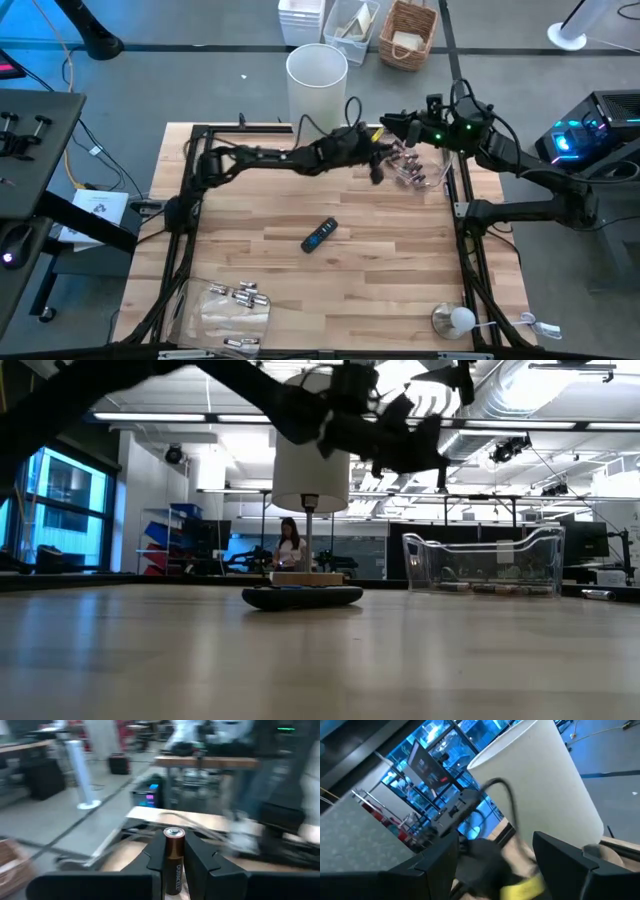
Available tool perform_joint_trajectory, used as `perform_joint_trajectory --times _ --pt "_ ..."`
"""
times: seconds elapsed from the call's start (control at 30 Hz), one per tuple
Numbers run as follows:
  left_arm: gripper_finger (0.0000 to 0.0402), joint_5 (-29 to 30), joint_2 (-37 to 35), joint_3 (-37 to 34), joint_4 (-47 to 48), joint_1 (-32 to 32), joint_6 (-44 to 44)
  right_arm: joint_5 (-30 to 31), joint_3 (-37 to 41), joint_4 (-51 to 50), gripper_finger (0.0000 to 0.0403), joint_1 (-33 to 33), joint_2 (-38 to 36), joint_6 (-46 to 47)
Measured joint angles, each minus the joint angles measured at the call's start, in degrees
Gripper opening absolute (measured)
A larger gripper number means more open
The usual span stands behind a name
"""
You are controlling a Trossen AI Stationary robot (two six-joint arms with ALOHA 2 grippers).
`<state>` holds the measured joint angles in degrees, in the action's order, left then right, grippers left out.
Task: Sort batteries
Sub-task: Put the black battery into the top transparent bin, then put the silver battery into the bottom transparent bin
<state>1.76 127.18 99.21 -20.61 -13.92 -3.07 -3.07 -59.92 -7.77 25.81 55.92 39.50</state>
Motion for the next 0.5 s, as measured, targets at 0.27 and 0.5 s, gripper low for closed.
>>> perform_joint_trajectory --times 0.27,0.5 --pt "0.0142 6.81 4.23 9.18 7.51 -0.83 -2.81 -0.04 0.00 0.74 0.0249 -0.01 0.00 -0.11" --pt "0.0226 1.45 -4.13 11.30 28.88 1.09 -3.90 -0.15 0.00 0.77 0.0249 0.00 0.02 -4.55"
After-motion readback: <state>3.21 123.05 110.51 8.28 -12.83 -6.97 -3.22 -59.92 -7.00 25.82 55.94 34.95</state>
